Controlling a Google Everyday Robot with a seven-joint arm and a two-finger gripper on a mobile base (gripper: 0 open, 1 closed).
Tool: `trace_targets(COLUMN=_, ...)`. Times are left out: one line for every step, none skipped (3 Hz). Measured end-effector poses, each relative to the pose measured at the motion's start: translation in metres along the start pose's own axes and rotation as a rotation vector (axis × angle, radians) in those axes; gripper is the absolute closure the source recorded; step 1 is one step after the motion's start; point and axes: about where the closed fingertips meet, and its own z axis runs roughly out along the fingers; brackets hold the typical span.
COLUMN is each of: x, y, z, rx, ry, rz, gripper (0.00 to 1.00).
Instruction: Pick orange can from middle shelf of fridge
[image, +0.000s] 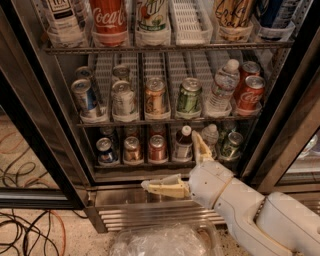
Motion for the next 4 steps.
trace_targets(x=0.0, y=0.0, z=0.0, rx=0.0, ry=0.0, rz=0.0, gripper=0.0)
trace_targets(x=0.004, y=-0.003, z=0.007, rx=0.008, ry=0.006, rz=0.015, gripper=0.0)
trace_targets(x=0.005, y=-0.014, z=0.014, rx=0.047, ry=0.006, rz=0.014, gripper=0.0)
trace_targets(x=0.005, y=-0.029, z=0.017, rx=0.105, ry=0.003, rz=-0.002, gripper=0.0)
